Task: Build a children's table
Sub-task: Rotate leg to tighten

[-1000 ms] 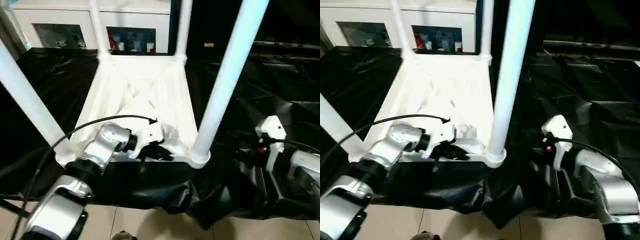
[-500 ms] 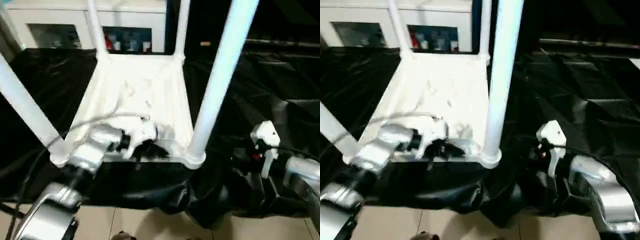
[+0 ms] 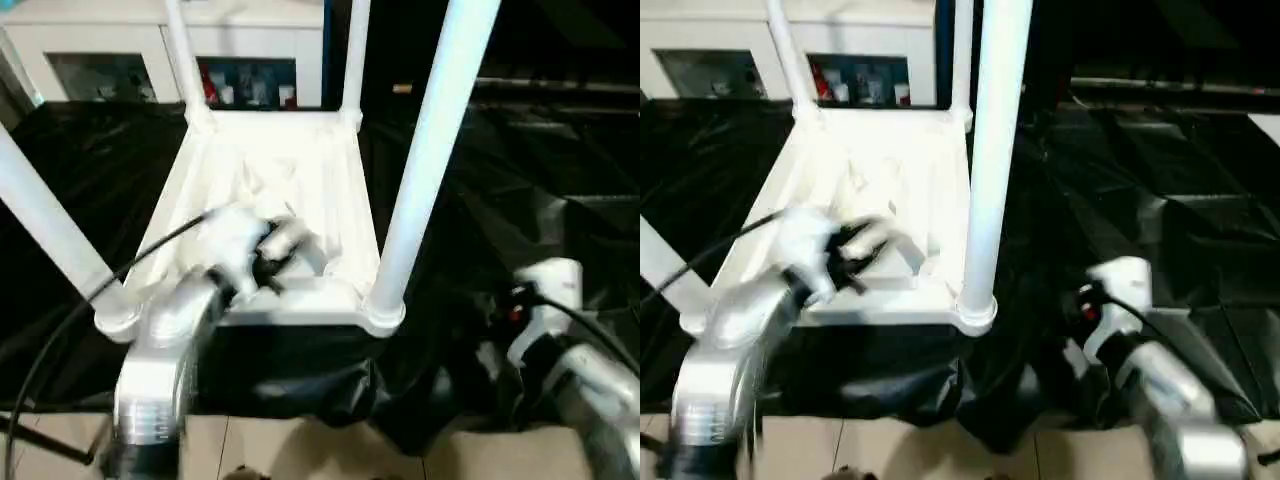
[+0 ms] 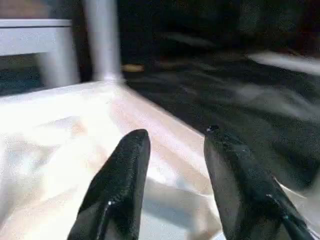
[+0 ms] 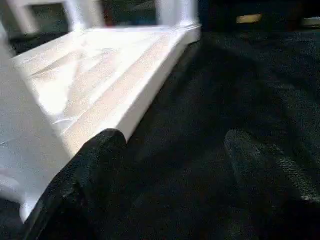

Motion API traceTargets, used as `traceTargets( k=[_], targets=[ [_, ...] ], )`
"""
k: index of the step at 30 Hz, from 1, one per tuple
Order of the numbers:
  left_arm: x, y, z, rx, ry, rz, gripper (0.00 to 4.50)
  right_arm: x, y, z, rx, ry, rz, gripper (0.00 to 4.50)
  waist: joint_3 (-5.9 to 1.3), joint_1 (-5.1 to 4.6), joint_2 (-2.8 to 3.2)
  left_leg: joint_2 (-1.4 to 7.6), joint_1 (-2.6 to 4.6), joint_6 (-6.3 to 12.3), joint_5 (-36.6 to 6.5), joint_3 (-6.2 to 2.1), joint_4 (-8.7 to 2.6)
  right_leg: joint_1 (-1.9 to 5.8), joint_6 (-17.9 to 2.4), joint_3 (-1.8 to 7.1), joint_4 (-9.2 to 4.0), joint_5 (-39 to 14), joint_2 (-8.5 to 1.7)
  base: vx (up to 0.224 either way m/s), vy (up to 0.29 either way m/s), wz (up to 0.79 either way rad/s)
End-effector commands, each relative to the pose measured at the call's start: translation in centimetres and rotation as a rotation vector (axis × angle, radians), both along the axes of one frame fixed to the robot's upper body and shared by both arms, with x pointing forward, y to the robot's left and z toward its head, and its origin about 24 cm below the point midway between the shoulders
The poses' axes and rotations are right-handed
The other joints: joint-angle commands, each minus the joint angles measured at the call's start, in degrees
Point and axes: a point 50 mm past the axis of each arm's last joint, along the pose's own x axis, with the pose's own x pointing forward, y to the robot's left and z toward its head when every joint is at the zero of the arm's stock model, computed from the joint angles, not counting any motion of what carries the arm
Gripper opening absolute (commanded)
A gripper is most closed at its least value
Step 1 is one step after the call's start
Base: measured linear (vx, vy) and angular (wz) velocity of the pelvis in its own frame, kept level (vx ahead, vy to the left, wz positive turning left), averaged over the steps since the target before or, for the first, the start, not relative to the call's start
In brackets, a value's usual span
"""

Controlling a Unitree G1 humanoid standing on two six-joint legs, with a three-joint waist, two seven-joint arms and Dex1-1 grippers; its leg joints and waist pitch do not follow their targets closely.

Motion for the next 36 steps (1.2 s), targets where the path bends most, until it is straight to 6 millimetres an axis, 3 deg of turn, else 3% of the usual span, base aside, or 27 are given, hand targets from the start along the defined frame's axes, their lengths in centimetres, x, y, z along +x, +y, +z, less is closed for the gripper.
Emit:
traceTargets(
  k=[1,2,3,5,6,9,10,12,14,16,19,20,22,23,24,25,27,29,31,36],
  targets=[
    [-0.8,1.3,0.4,0.001,-0.054,0.124,2.45,-0.3,-0.4,0.8,0.0,-0.051,-0.066,3.97,-2.74,-0.14,-0.4,1.48,0.13,1.07,-19.28,-0.61,-4.13,1.55,-4.05,1.51,-5.79,-24.05,-2.74,0.0,0.0,0.0],
    [-0.8,1.3,0.4,0.001,-0.054,0.124,2.55,-0.3,-0.4,0.8,0.0,-0.051,-0.066,4.09,-2.8,-0.09,-0.29,1.55,0.16,1.11,-19.44,-0.72,-4.17,1.55,-3.8,1.52,-5.74,-23.5,-2.72,0.0,0.0,0.0],
    [-1.9,1.6,-0.2,-0.006,-0.049,0.154,2.64,-0.7,0.1,0.9,-0.022,-0.064,-0.037,4.22,-2.43,-0.24,-0.82,1.57,-0.08,1.17,-20.12,-0.7,-4.28,1.44,-3.07,1.48,-5.93,-23.87,-2.72,0.0,0.0,0.0],
    [-3.0,1.9,-0.7,-0.003,-0.04,0.184,2.74,-1.2,0.7,0.9,-0.059,-0.075,0.004,4.35,-2.4,-0.07,-0.62,1.82,-0.27,1.26,-19.9,-0.77,-4.38,1.55,-2.4,1.68,-5.82,-22.93,-2.89,0.0,0.0,0.0],
    [-4.0,2.1,-1.0,-0.003,-0.029,0.211,2.79,-1.8,1.3,0.8,-0.067,-0.076,0.047,4.42,-2.35,-0.12,-0.44,1.7,-0.02,1.24,-20.54,-0.7,-4.42,1.18,-2.27,1.68,-5.9,-22.78,-2.6,0.0,0.0,0.0],
    [-6.9,2.7,-0.9,0.001,-0.023,0.316,3.13,-3.4,2.7,0.3,-0.033,-0.043,0.129,4.5,-2.3,0.09,-0.9,1.95,-0.57,1.88,-19.86,-0.79,-4.38,1.45,-2.14,1.73,-5.7,-19.84,-2.72,0.0,0.0,0.0],
    [-7.6,2.8,-0.9,-0.002,-0.01,0.34,3.13,-3.7,3.0,0.1,-0.015,-0.031,0.147,4.5,-2.17,0.11,-0.72,1.93,-0.65,2.24,-20.18,-0.82,-4.6,1.42,-2.09,1.69,-5.79,-19.83,-2.65,0.0,0.0,0.0],
    [-8.5,2.8,-1.2,-0.011,0.012,0.374,3.21,-3.9,3.2,-0.1,-0.003,-0.022,0.157,4.5,-1.91,0.07,-0.74,1.86,-0.4,2.06,-22.44,-0.83,-4.64,1.06,-1.47,1.68,-6.12,-22.99,-2.61,0.0,0.0,0.0],
    [-9.0,2.9,-1.4,-0.015,0.018,0.383,3.45,-3.9,3.3,-0.3,0.0,-0.018,0.165,4.5,-1.84,0.02,-0.12,1.81,-0.25,1.42,-24.06,-1.06,-4.8,0.91,-0.7,1.67,-6.4,-25.86,-2.63,0.0,0.0,0.0],
    [-9.7,2.8,-1.5,0.002,0.019,0.375,3.58,-4.0,3.4,-0.3,0.004,-0.018,0.193,4.5,-1.79,-0.07,-0.48,1.74,-0.2,1.0,-24.9,-1.08,-4.77,0.83,0.16,1.67,-6.67,-26.93,-2.56,0.0,0.0,0.0],
    [-10.0,2.9,-1.6,0.018,0.025,0.376,3.89,-4.2,3.6,-0.2,0.019,-0.014,0.226,4.5,-1.71,-0.02,-0.38,1.66,-0.03,0.65,-26.48,-1.13,-4.72,0.51,1.38,1.8,-7.04,-28.79,-2.52,0.0,0.0,0.0],
    [-10.1,3.3,-1.5,0.031,0.034,0.404,3.96,-4.4,3.8,-0.3,0.038,-0.002,0.259,4.5,-1.67,0.01,-0.72,1.61,-0.08,0.74,-26.62,-1.12,-4.71,0.54,1.53,1.73,-7.07,-29.18,-2.48,0.0,0.0,0.0],
    [-9.4,3.8,-1.5,0.039,0.031,0.438,4.09,-4.0,4.0,-0.8,0.019,0.014,0.256,4.5,-1.56,0.17,-0.58,1.45,-0.35,0.75,-25.85,-1.28,-4.71,0.59,1.76,1.64,-6.98,-29.82,-2.65,0.0,0.0,0.0],
    [-9.0,4.0,-1.8,0.028,0.041,0.435,4.23,-3.6,4.0,-1.2,0.009,0.019,0.236,4.5,-1.46,0.19,-0.33,1.38,-0.19,0.65,-26.04,-1.25,-4.71,0.35,1.86,1.67,-7.15,-30.24,-2.58,0.0,0.0,0.0],
    [-8.8,4.0,-2.0,0.019,0.048,0.43,4.39,-3.4,4.0,-1.5,0.003,0.022,0.223,4.5,-1.54,0.0,-0.48,1.2,-0.03,0.43,-26.24,-1.32,-4.61,0.26,1.94,1.55,-7.21,-31.11,-2.56,0.0,0.0,0.0],
    [-8.6,4.1,-2.2,0.041,0.053,0.431,4.39,-3.2,4.0,-1.7,-0.011,0.03,0.205,4.5,-1.48,0.08,0.34,1.23,-0.18,-0.05,-26.07,-1.59,-4.8,0.44,1.62,1.49,-7.02,-30.42,-2.66,0.0,0.0,0.0],
    [-8.0,4.4,-2.3,0.047,0.041,0.441,4.39,-2.8,3.9,-1.8,-0.037,0.042,0.171,4.5,-1.88,-0.03,-0.39,1.29,-0.06,-0.16,-25.64,-1.4,-4.66,0.6,1.32,1.52,-6.91,-28.5,-2.45,0.0,0.0,0.0],
    [-7.6,5.1,-2.2,0.079,0.017,0.482,4.39,-2.6,4.0,-1.7,-0.024,0.035,0.191,4.5,-1.69,0.1,-0.11,1.27,-0.1,0.0,-26.01,-1.43,-4.74,0.54,1.04,1.59,-6.66,-26.86,-2.35,0.0,0.0,0.0],
    [-7.5,5.7,-2.3,0.06,0.027,0.54,4.39,-2.7,4.4,-1.5,-0.006,0.012,0.241,4.5,-1.95,0.14,-0.11,1.38,-0.17,0.31,-25.0,-1.45,-4.67,0.93,0.2,1.52,-6.4,-24.76,-2.6,0.0,0.0,0.0],
    [-8.8,6.8,-1.9,0.009,0.019,0.684,4.39,-1.8,4.3,-1.3,-0.023,-0.045,0.24,4.5,-2.09,0.32,-0.45,1.56,-0.31,1.22,-22.9,-1.2,-4.43,1.13,-2.09,1.62,-5.97,-20.81,-2.73,0.0,0.0,0.0]
  ],
)
